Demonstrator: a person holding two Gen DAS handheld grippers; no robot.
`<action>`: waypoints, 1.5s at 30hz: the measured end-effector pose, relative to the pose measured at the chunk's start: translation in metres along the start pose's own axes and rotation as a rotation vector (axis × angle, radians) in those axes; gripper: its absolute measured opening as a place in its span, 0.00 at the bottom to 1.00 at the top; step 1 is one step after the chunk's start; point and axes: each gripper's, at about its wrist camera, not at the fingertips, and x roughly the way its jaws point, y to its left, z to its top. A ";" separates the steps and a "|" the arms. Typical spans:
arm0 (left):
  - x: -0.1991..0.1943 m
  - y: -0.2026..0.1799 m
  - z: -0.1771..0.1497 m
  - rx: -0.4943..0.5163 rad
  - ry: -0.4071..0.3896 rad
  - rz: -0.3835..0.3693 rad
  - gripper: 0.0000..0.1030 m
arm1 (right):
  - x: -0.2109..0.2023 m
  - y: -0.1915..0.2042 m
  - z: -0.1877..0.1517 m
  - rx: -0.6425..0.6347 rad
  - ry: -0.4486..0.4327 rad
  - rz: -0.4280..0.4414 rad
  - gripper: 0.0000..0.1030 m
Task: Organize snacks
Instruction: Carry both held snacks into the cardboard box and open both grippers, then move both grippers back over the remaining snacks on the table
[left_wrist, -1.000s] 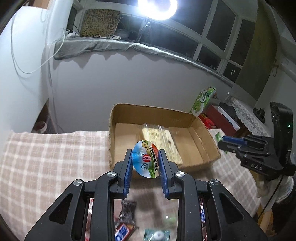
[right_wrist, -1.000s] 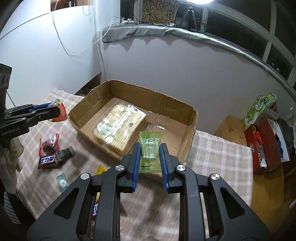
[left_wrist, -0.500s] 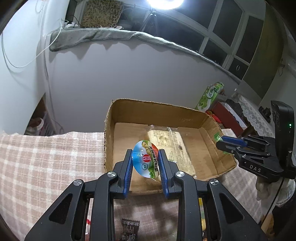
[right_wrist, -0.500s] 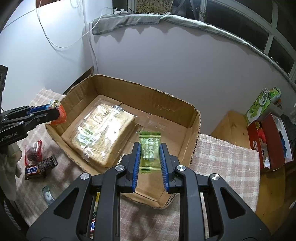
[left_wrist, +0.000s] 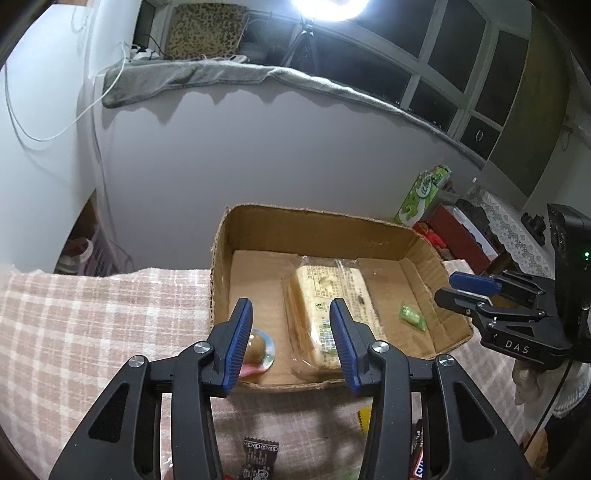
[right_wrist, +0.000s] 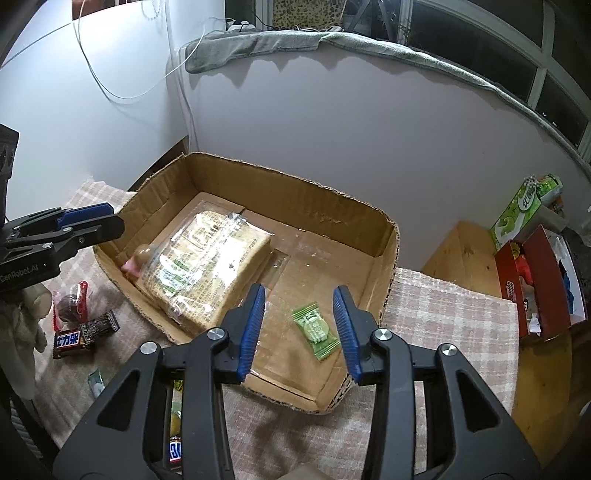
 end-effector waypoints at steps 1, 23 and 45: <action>-0.003 0.000 0.000 -0.001 -0.004 -0.004 0.41 | -0.002 0.001 0.000 0.000 -0.002 0.000 0.39; -0.085 0.030 -0.055 -0.035 -0.033 -0.003 0.41 | -0.065 0.040 -0.064 -0.030 0.021 0.053 0.39; -0.085 0.037 -0.123 -0.059 0.058 -0.025 0.41 | -0.092 0.069 -0.173 0.107 0.155 0.277 0.39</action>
